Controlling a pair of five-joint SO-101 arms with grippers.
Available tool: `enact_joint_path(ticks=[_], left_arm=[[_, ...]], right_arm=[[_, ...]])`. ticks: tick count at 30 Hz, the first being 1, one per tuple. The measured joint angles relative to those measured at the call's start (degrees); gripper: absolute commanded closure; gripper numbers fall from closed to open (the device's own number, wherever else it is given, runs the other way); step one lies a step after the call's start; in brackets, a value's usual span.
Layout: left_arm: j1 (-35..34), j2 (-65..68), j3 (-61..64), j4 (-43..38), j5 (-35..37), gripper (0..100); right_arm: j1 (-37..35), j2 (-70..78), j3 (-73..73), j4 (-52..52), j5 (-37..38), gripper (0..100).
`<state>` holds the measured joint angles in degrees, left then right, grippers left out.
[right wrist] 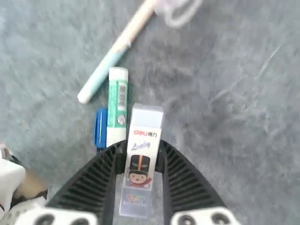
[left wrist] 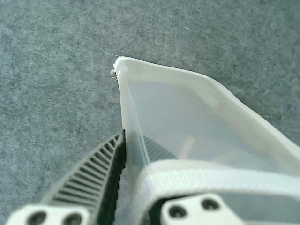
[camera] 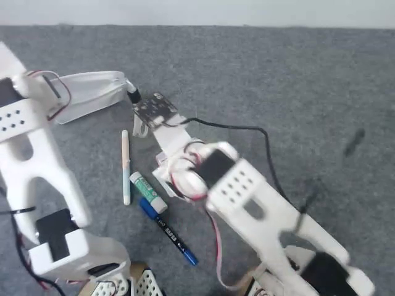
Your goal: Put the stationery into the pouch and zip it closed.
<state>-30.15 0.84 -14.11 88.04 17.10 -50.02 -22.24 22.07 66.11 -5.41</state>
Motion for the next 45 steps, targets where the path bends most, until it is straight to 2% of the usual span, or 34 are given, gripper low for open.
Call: enact_joint_path(ticks=[11, 16, 20, 27, 36, 45], left_arm=[[1.8, 0.0, 0.0, 0.0, -0.7, 99], [2.1, 0.0, 0.0, 0.0, -0.7, 99], [4.9, 0.0, 0.0, 1.1, -2.2, 99], [8.7, 0.0, 0.0, 2.1, -3.5, 99], [9.0, 0.0, 0.0, 2.8, -3.5, 99], [9.0, 0.0, 0.0, 2.8, -3.5, 99]], right_arm=[[0.0, -24.5, 20.6, -25.5, 0.0, 99.3], [0.0, -26.7, 22.3, -33.8, 0.0, 99.3], [0.0, -26.6, 22.3, -40.5, 0.0, 99.3], [0.0, -20.0, 22.3, -57.9, 0.0, 99.3], [0.0, -3.3, 22.1, -88.4, 0.0, 99.3], [3.9, 14.2, 11.1, -99.3, 0.0, 99.3]])
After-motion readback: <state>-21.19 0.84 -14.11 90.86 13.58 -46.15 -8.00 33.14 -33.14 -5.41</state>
